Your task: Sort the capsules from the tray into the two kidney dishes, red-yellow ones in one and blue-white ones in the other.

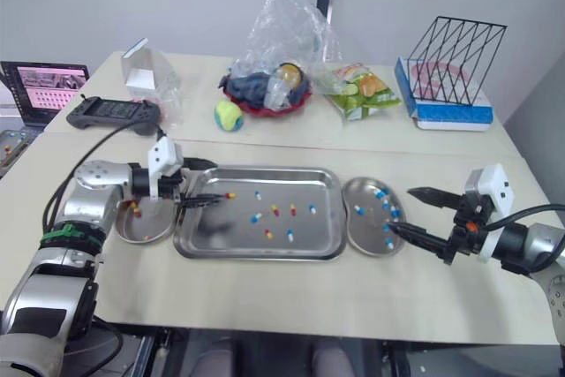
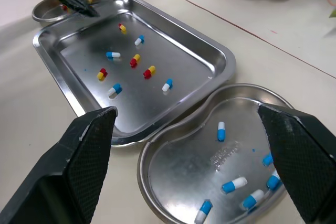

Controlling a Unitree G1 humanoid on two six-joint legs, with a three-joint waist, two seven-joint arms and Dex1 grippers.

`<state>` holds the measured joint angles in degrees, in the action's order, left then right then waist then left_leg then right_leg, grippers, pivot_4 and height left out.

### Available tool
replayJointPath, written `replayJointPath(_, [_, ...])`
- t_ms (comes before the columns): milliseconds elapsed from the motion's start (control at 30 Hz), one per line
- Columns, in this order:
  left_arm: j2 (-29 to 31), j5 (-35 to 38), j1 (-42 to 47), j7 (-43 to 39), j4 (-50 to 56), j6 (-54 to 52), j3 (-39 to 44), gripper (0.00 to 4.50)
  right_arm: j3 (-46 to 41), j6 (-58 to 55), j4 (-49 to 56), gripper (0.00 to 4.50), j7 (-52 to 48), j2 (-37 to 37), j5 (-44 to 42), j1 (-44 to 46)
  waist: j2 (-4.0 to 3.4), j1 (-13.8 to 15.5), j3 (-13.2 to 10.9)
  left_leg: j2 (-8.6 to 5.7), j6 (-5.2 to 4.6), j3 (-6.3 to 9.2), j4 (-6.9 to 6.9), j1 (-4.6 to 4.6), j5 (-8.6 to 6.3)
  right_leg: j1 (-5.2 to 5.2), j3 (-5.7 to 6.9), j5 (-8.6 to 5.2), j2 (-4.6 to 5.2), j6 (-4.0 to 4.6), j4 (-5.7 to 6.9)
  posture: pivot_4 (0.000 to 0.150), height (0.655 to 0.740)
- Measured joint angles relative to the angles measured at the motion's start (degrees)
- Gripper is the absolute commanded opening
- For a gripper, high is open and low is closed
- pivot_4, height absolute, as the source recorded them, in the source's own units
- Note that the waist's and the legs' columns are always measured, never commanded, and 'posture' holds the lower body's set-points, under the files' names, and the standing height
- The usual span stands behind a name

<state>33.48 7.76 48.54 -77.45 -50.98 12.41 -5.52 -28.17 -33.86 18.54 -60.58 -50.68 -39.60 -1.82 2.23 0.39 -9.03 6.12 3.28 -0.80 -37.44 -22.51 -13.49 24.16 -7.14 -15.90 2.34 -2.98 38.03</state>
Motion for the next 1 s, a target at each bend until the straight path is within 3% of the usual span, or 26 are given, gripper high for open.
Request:
replayJointPath(133, [-0.14,-3.22,2.99,-0.68,-4.06,4.8,-1.23,3.06,-0.3,0.11,0.02,4.5,2.18,0.76,0.08,-0.04,-0.01,-0.08,0.01,-0.02,0.0,0.03,-0.01,-0.01,0.0,-0.01,-0.01,-0.01,0.0,-0.01,0.01,0.15,0.718])
replayJointPath(400, [-1.77,-8.2,5.18,-0.05,-10.71,8.16,-3.38,3.06,-1.56,1.25,0.09,4.5,4.14,1.64,0.33,-2.28,-0.01,0.17,0.0,-0.05,-0.03,0.16,-0.18,-0.17,-0.02,-0.01,0.03,-0.02,0.0,-0.05,0.01,0.15,0.718])
replayJointPath(900, [-3.18,-13.61,8.03,3.16,-12.46,8.4,-4.94,3.06,-1.42,2.01,-0.14,4.5,4.61,1.67,0.78,-2.27,-0.01,0.15,0.01,-0.13,-0.12,0.42,-0.36,-0.33,-0.07,-0.03,0.12,-0.03,0.0,-0.09,0.04,0.15,0.718])
replayJointPath(1000, [-3.37,-14.22,8.33,3.11,-12.46,7.42,-4.95,2.29,-1.31,2.01,-0.21,4.5,4.69,1.67,1.11,-2.11,-0.02,0.17,0.01,-0.13,-0.12,0.43,-0.36,-0.33,-0.07,-0.04,0.12,-0.03,0.0,-0.09,0.04,0.15,0.718])
